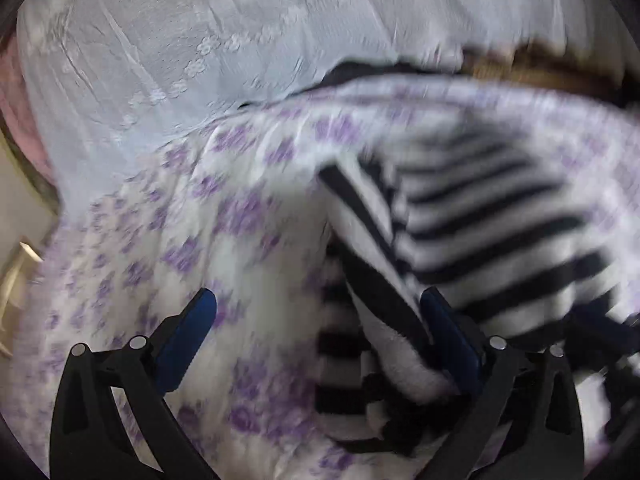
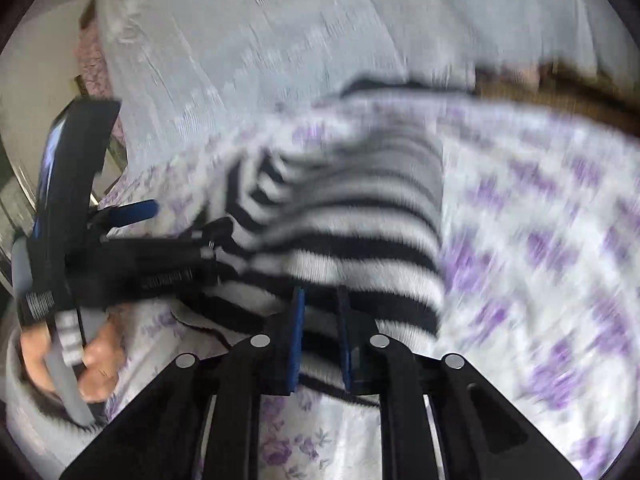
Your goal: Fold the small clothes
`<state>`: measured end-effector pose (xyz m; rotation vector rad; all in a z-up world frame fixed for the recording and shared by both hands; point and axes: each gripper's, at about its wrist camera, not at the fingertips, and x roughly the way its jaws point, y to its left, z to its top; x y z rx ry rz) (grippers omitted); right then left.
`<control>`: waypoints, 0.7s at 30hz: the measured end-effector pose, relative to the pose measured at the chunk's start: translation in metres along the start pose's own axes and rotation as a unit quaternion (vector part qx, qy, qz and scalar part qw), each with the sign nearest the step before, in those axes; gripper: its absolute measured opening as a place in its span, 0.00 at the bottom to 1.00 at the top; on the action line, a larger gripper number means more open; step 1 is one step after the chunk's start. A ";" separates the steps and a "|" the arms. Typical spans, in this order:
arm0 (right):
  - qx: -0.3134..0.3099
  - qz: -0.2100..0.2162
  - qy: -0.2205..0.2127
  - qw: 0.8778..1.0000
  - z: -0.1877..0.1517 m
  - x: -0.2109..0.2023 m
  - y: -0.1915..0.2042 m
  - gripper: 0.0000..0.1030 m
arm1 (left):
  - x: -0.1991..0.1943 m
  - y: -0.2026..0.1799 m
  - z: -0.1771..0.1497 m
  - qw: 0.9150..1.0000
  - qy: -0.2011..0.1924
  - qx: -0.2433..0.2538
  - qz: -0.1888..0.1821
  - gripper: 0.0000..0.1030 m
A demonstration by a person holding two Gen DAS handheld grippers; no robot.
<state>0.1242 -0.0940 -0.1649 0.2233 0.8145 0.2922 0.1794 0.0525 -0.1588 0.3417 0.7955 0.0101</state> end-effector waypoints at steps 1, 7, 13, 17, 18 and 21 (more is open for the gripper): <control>0.004 0.010 0.004 1.000 -0.004 0.005 -0.004 0.11 | 0.004 0.002 -0.007 1.000 -0.002 -0.007 -0.007 0.96; 0.014 0.016 0.008 1.000 -0.005 -0.002 -0.005 0.05 | 0.006 0.040 -0.017 0.990 0.026 -0.108 -0.090 0.96; 0.005 -0.028 -0.074 0.997 0.032 -0.045 -0.005 0.15 | -0.041 0.057 0.004 0.983 -0.043 -0.147 -0.101 0.96; 0.036 -0.045 -0.067 0.996 0.075 -0.019 -0.020 0.21 | -0.029 0.028 0.021 0.988 -0.034 -0.113 -0.102 0.96; 0.041 -0.044 -0.062 0.996 0.082 -0.011 -0.022 0.21 | -0.021 0.021 0.022 0.990 -0.028 -0.103 -0.088 0.96; 0.040 -0.060 -0.032 0.997 0.099 0.033 -0.031 0.20 | 0.018 0.004 0.014 0.996 0.019 -0.076 -0.054 0.96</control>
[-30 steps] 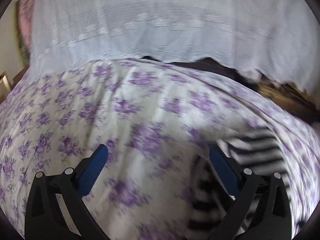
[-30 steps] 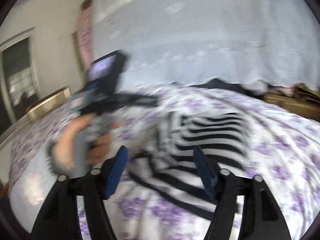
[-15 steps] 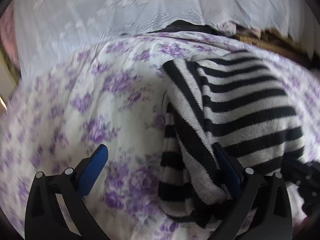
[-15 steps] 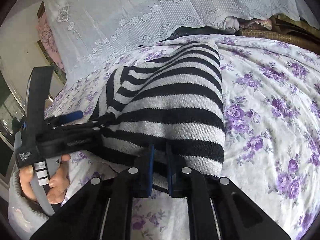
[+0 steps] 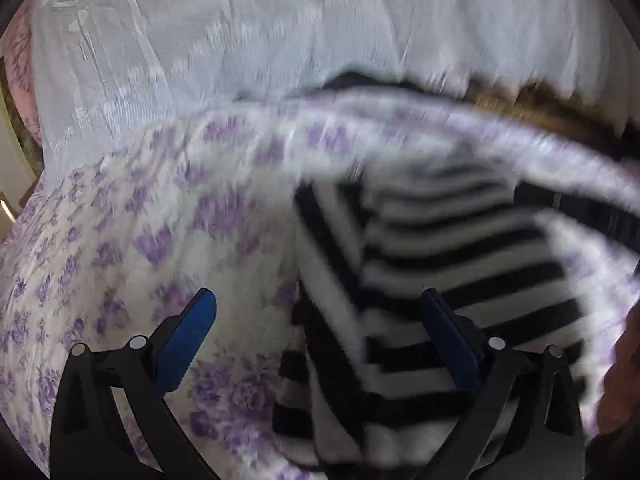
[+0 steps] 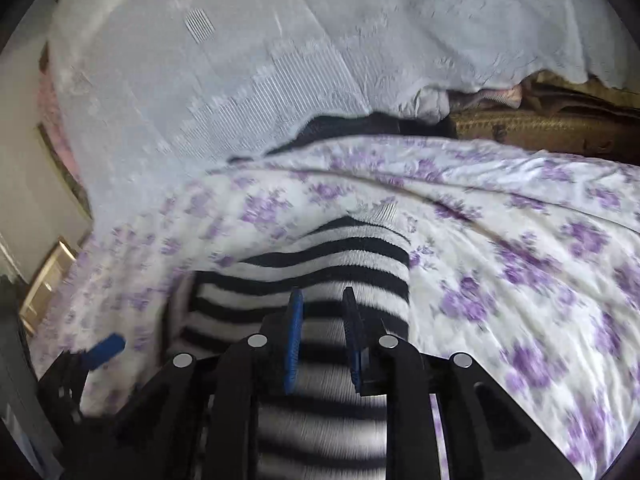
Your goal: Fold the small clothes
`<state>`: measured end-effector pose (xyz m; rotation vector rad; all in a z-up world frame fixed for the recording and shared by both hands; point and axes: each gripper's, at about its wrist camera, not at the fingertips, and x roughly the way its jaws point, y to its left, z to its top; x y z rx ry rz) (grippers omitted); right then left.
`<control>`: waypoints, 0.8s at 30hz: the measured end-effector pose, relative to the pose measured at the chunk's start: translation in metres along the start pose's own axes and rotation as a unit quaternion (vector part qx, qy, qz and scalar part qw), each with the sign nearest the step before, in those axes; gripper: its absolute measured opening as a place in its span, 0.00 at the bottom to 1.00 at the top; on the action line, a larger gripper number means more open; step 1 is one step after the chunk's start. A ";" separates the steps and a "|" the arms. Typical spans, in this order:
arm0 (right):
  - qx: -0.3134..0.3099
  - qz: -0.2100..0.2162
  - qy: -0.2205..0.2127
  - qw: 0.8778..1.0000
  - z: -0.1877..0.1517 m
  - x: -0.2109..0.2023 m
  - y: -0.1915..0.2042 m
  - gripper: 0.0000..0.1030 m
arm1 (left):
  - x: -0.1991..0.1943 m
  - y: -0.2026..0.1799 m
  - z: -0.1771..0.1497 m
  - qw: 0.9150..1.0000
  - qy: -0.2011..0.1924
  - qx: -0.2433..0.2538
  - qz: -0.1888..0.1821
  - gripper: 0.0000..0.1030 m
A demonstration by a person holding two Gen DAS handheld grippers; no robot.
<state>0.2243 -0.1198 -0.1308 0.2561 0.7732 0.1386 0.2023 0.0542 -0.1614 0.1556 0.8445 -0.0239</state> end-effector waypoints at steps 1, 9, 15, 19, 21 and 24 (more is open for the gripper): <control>-0.002 -0.006 0.013 1.000 -0.002 0.017 -0.003 0.22 | 0.012 0.001 -0.004 1.000 0.012 -0.006 -0.011 0.96; 0.034 0.029 -0.018 0.999 -0.013 0.013 -0.024 0.22 | -0.002 0.015 -0.011 0.999 -0.014 -0.035 -0.038 0.96; -0.031 0.014 -0.076 0.997 -0.035 -0.053 -0.001 0.29 | -0.034 0.036 -0.020 0.994 -0.057 -0.075 -0.055 0.96; -0.072 -0.016 -0.023 0.997 -0.071 -0.038 0.005 0.52 | -0.011 0.022 -0.028 0.999 -0.006 -0.045 -0.024 0.96; -0.077 -0.029 -0.019 0.996 -0.078 -0.029 0.004 0.56 | -0.010 0.021 -0.029 0.999 -0.004 -0.045 -0.020 0.96; -0.048 -0.007 -0.014 0.999 -0.075 -0.029 -0.007 0.58 | -0.015 0.015 -0.032 0.999 -0.018 -0.033 0.002 0.96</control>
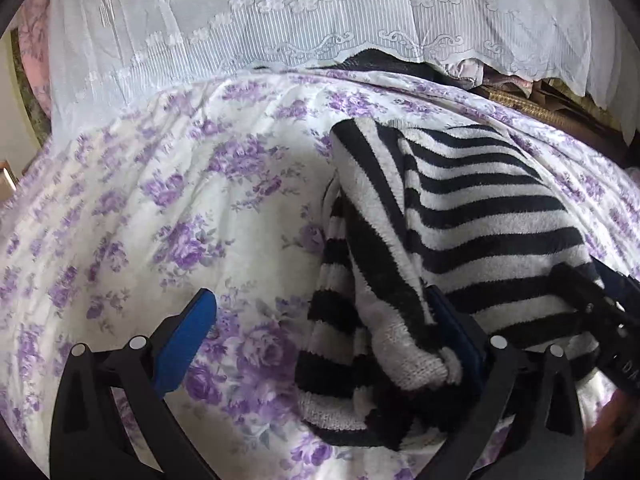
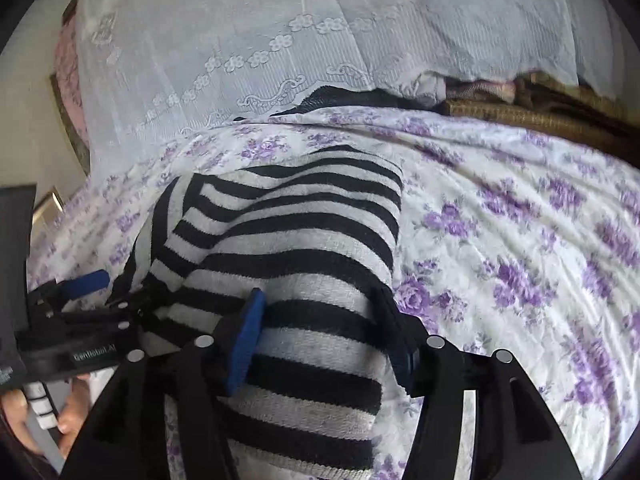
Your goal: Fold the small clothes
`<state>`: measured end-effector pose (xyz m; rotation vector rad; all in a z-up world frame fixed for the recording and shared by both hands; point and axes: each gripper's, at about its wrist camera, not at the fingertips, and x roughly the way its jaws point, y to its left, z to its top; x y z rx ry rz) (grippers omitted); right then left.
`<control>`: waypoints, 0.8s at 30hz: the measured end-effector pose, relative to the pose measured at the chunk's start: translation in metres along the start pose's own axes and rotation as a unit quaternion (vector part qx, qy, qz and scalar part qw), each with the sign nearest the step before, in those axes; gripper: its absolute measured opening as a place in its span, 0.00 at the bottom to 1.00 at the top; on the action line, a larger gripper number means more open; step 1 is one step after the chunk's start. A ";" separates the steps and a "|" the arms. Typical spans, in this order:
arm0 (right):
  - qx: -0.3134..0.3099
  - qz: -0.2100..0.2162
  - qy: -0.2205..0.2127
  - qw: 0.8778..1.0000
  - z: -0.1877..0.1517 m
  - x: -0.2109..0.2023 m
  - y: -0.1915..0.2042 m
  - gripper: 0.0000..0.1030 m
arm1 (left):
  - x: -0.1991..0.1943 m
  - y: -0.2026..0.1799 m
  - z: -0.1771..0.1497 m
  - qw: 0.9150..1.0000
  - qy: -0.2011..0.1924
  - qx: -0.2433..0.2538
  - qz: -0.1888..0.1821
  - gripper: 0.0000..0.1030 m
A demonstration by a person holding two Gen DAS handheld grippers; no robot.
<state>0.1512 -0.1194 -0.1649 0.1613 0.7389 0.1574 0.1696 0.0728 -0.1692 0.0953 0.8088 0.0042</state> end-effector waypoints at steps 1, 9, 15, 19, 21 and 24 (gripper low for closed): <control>0.008 0.006 -0.004 1.000 -0.002 -0.001 -0.003 0.58 | -0.004 -0.002 -0.001 1.000 -0.008 0.003 0.007 0.96; 0.009 -0.022 -0.075 0.997 -0.017 -0.043 0.001 0.57 | -0.041 -0.007 -0.017 0.998 -0.054 0.011 0.031 0.96; 0.038 0.005 -0.001 0.999 -0.019 -0.018 -0.014 0.69 | -0.034 -0.005 -0.017 0.999 -0.040 0.008 0.030 0.96; 0.029 -0.007 -0.029 0.999 -0.019 -0.029 -0.009 0.69 | -0.037 -0.006 -0.018 0.998 -0.048 0.010 0.034 0.96; 0.023 -0.011 -0.063 0.998 -0.015 -0.041 -0.004 0.69 | -0.041 -0.006 -0.016 0.997 -0.061 0.013 0.038 0.96; 0.018 -0.008 -0.098 0.995 0.004 -0.050 0.003 0.66 | -0.043 -0.008 -0.011 0.995 -0.080 0.016 0.050 0.96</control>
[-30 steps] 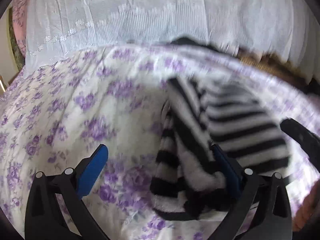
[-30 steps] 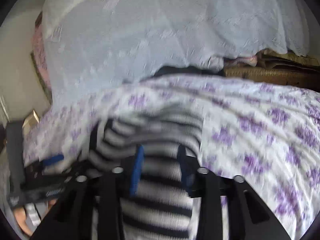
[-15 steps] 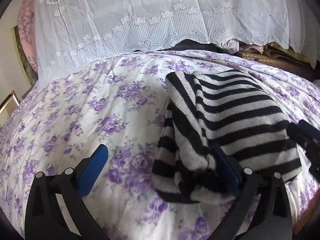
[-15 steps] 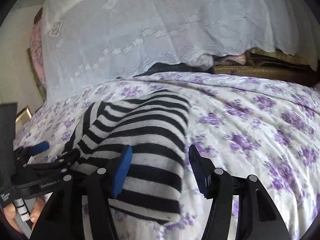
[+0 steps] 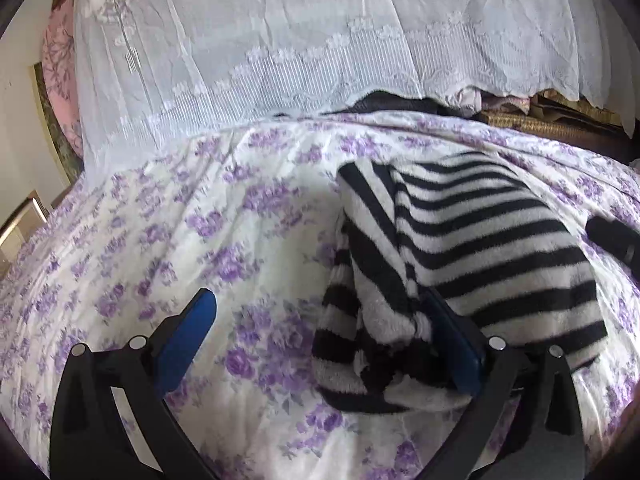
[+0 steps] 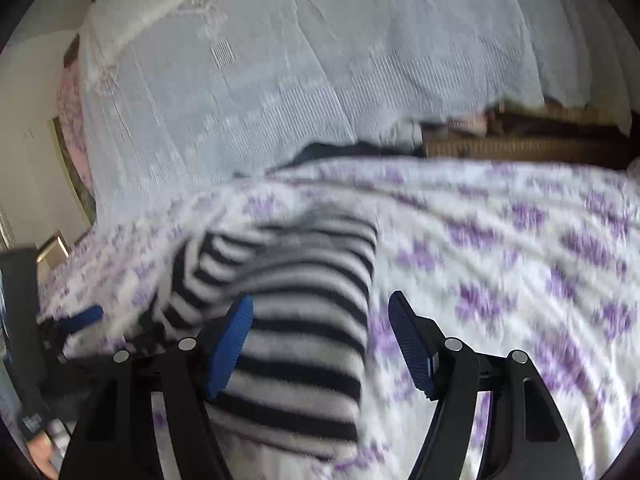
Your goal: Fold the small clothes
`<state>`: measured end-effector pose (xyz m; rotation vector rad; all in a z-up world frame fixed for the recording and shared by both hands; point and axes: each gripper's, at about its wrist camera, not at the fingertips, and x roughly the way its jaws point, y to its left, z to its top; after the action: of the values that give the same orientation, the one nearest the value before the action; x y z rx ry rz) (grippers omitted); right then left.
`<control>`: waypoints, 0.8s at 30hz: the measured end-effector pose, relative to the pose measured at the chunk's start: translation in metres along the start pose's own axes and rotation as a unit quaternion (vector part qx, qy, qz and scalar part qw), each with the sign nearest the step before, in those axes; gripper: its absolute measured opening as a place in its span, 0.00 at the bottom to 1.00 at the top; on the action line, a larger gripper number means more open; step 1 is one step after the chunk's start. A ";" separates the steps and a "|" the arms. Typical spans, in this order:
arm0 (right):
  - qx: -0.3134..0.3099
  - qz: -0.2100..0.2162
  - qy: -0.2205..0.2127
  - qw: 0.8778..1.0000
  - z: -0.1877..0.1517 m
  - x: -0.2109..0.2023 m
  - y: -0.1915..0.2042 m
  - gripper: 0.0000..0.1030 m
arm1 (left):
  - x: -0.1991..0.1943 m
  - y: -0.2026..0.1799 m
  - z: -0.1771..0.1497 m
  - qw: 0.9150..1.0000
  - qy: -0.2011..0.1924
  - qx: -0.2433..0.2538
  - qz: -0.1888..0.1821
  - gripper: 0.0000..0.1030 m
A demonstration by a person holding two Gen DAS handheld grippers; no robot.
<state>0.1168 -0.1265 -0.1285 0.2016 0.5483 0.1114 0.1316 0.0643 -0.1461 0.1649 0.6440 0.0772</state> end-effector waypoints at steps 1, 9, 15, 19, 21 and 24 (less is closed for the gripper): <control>-0.004 0.000 -0.004 1.000 0.007 0.003 0.004 0.61 | 0.001 0.000 0.002 1.000 -0.004 0.001 0.004 0.96; -0.019 -0.013 0.026 0.999 0.025 0.059 0.016 0.36 | 0.022 -0.007 0.011 1.000 0.013 0.014 0.001 0.96; -0.062 -0.032 0.048 0.996 0.010 0.073 0.019 0.40 | 0.036 -0.001 0.011 0.999 0.046 -0.005 -0.029 0.96; -0.033 -0.013 0.011 0.999 0.010 0.042 0.012 0.39 | 0.032 -0.003 0.010 0.999 0.036 0.001 -0.019 0.96; -0.039 -0.016 -0.003 0.999 0.007 0.032 0.012 0.40 | 0.031 -0.003 0.010 0.999 0.034 0.001 -0.018 0.96; -0.057 -0.029 0.050 0.997 -0.005 0.048 0.013 0.50 | 0.031 -0.002 0.010 0.999 0.035 0.000 -0.019 0.96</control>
<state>0.1546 -0.1054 -0.1543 0.0686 0.6461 0.0958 0.1620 0.0646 -0.1568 0.1504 0.7159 0.0468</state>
